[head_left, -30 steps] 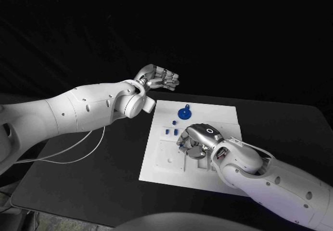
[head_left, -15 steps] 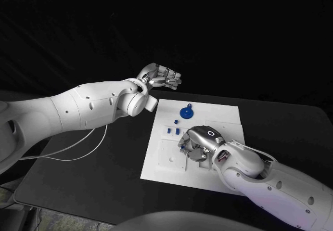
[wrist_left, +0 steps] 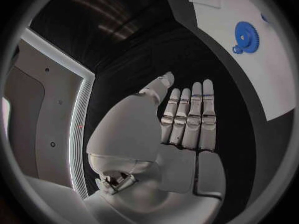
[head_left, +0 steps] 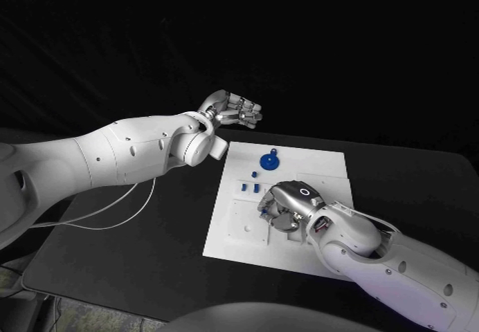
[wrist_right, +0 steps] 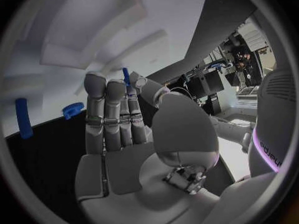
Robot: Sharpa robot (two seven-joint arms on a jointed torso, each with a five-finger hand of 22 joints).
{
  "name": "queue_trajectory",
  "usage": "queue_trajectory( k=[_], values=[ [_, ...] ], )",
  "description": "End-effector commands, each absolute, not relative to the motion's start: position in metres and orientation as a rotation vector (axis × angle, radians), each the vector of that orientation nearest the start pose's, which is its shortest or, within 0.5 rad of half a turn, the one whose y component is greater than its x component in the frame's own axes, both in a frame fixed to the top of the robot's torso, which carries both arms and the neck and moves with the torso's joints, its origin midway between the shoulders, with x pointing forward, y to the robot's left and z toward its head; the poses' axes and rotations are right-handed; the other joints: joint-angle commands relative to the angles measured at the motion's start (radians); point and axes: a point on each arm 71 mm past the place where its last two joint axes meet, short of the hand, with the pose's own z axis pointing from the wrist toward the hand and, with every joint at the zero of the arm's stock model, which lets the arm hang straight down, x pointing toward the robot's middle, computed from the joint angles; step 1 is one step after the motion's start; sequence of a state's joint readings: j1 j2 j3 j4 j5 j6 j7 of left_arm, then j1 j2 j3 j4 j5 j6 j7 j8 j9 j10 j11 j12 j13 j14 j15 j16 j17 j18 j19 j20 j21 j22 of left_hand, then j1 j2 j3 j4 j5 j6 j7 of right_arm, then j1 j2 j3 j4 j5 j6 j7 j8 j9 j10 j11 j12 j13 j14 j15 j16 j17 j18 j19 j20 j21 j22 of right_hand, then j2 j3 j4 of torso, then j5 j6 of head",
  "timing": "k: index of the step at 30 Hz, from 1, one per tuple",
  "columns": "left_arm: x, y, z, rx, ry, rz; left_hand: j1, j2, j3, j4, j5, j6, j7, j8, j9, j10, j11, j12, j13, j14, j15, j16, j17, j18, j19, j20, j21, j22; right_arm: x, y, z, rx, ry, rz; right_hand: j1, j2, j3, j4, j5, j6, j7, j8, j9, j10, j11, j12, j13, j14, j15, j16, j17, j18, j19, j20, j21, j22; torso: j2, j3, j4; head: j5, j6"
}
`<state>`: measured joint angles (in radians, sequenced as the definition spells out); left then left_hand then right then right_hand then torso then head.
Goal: Assemble the parts on the task board
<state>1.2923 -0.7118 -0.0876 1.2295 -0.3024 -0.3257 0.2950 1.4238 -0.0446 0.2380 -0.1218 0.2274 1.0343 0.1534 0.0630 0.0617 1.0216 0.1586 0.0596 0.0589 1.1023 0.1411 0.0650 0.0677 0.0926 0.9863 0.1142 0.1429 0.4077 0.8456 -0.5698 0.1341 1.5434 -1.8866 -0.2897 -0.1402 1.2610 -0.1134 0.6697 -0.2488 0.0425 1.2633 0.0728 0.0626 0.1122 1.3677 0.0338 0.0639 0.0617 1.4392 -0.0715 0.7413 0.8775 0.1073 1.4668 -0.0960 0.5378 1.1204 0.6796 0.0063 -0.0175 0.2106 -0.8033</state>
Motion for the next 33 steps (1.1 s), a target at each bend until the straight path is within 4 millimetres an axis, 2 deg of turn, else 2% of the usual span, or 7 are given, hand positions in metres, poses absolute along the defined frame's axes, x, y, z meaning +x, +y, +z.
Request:
queue_trajectory(
  k=[1,7,33],
  values=[
    [0.551,0.2277,-0.1622,-0.804,1.469,-1.257,-0.007,-0.003,-0.003,0.003,-0.004,-0.005,0.0,0.001,0.001,0.001,0.0,0.002,-0.001,-0.005,-0.004,-0.003,-0.001,0.013,-0.008,0.001,-0.001,0.001,0.4077,-0.0562,-0.263,-0.445,1.611,0.822,0.008,0.017,0.002,-0.005,0.006,0.005,0.0,0.002,0.0,0.046,-0.024,0.004,0.015,0.003,-0.003,-0.007,0.001,0.017,0.041,-0.004,0.006,0.001,0.0,0.0004,0.0004,0.004,-0.002],
    [0.551,0.2279,-0.1622,-0.803,1.47,-1.258,-0.003,-0.004,-0.004,0.004,-0.005,-0.005,0.0,0.002,0.001,0.0,0.0,0.002,-0.001,-0.006,-0.004,-0.003,-0.001,0.014,-0.008,0.002,-0.009,0.014,0.4064,-0.0553,-0.2635,-0.447,1.614,0.826,0.008,0.017,0.002,-0.005,0.006,0.005,0.0,0.002,0.0,0.046,-0.024,0.004,0.015,0.003,-0.003,-0.007,0.001,0.017,0.041,-0.004,0.006,0.001,0.0,0.0,0.0008,0.011,-0.007],
    [0.5516,0.2301,-0.1621,-0.802,1.465,-1.255,-0.001,-0.003,-0.004,0.003,-0.006,-0.004,0.001,0.002,0.001,0.001,0.0,0.002,-0.001,-0.005,-0.004,-0.003,-0.001,0.014,-0.007,0.001,-0.014,0.031,0.4076,-0.0564,-0.267,-0.452,1.628,0.806,0.005,0.018,0.002,-0.009,0.006,0.006,0.001,0.001,0.0,0.046,-0.024,0.003,0.015,0.003,-0.003,-0.01,0.004,0.017,0.041,-0.004,0.005,0.003,0.0,-0.0005,-0.0001,0.013,-0.007]
  ],
)
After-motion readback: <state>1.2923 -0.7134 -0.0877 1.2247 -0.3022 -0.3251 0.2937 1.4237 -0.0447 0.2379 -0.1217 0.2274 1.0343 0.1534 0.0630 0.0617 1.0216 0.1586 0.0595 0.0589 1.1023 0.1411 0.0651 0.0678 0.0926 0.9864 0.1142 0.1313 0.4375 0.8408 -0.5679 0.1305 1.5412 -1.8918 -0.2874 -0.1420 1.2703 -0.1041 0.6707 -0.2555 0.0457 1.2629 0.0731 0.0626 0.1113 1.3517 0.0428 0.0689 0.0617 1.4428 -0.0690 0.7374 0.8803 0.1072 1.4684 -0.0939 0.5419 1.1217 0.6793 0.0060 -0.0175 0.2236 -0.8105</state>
